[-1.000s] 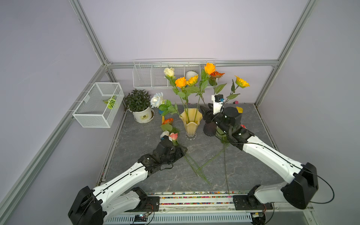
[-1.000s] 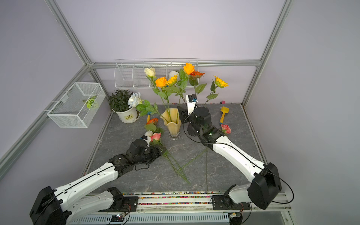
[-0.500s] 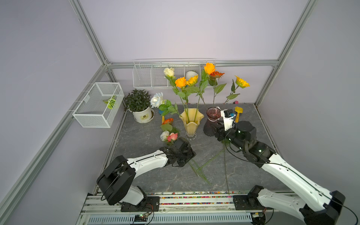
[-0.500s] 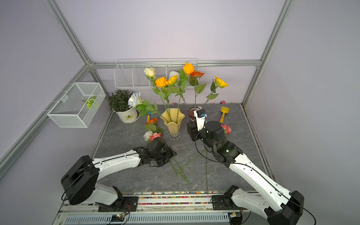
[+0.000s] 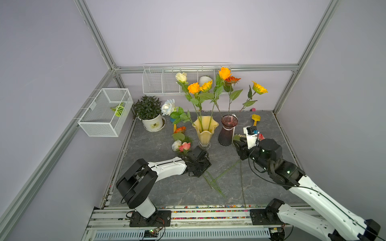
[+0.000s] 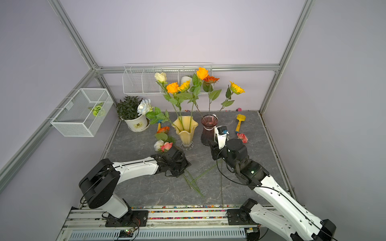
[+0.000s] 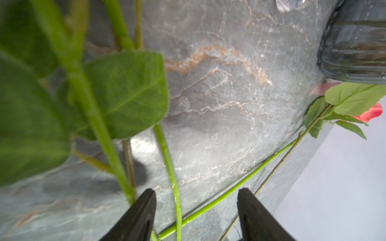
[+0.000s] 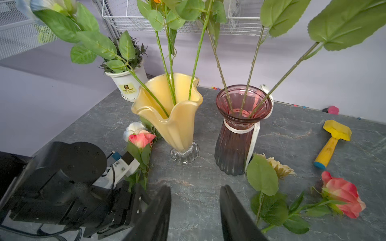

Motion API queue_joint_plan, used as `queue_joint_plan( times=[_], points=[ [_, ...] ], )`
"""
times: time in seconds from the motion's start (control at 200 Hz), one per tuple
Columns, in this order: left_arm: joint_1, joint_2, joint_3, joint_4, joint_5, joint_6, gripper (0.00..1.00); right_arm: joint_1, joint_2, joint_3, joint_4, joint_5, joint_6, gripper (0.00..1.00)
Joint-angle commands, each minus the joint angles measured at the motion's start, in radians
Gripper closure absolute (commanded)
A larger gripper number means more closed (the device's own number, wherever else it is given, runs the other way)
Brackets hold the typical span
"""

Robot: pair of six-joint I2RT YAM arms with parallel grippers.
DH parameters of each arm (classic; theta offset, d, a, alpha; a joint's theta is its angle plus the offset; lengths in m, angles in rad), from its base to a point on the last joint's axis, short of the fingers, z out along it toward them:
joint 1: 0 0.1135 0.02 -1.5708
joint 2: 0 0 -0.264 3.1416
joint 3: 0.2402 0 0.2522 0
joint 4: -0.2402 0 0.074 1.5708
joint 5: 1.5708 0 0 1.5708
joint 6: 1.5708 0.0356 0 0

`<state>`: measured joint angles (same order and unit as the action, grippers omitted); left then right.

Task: Arrange the flowers in different vases according to their variety
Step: Insert the flower into the vase, then pick up the flower at the center of the board.

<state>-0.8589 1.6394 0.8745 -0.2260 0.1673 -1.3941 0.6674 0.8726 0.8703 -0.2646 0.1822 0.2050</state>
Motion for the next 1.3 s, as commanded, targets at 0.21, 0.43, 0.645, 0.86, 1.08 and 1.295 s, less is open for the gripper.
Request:
queue_joint_plan(
  times=[0.21,0.43,0.645,0.86,1.08,1.295],
  points=[
    [-0.005,0.104,0.054,-0.013,-0.026,-0.008,0.4,0.0,-0.02,-0.043,0.004,0.033,0.008,0.61],
    [-0.005,0.18,0.073,-0.02,0.001,-0.006,0.56,0.0,-0.047,-0.063,0.002,0.043,0.01,0.68],
    [-0.009,0.223,0.071,-0.038,0.026,-0.019,0.96,0.0,-0.083,-0.076,-0.008,0.058,0.008,0.74],
    [-0.019,0.223,0.086,-0.06,0.013,-0.014,1.0,-0.003,-0.113,-0.089,-0.018,0.068,0.011,0.75],
    [-0.055,0.117,0.137,-0.15,-0.089,0.015,1.0,-0.002,-0.124,-0.09,-0.025,0.066,0.022,0.76],
    [-0.066,-0.119,0.124,-0.195,-0.221,0.057,1.0,-0.002,-0.118,-0.088,-0.019,0.042,0.058,0.77]
  ],
)
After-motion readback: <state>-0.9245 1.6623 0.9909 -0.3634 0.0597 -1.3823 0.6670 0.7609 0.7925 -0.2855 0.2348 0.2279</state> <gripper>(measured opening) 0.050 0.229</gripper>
